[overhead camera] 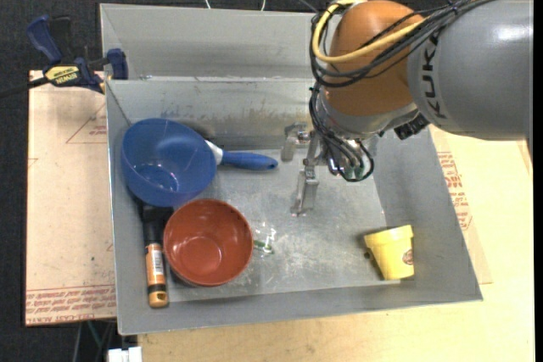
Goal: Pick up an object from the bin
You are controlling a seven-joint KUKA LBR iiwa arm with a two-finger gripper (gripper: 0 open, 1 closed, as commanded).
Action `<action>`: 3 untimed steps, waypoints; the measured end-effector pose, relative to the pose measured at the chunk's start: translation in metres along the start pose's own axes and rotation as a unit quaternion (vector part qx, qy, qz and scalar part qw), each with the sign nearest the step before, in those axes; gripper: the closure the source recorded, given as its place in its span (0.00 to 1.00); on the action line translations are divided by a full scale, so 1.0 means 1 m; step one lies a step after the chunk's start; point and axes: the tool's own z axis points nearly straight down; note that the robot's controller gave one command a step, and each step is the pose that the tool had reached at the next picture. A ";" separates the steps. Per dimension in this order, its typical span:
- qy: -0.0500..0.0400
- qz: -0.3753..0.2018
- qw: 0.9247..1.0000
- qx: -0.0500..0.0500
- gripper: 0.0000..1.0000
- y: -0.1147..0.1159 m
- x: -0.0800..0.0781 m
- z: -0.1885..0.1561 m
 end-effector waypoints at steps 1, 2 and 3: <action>-0.004 0.001 1.000 0.000 0.00 0.000 -0.002 -0.005; -0.002 0.086 0.996 -0.001 0.00 0.036 -0.059 0.054; -0.005 -0.016 1.000 -0.001 0.00 0.093 0.028 0.044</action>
Offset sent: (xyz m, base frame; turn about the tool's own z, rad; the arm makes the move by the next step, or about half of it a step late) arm 0.0592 0.0345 -0.0519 0.1762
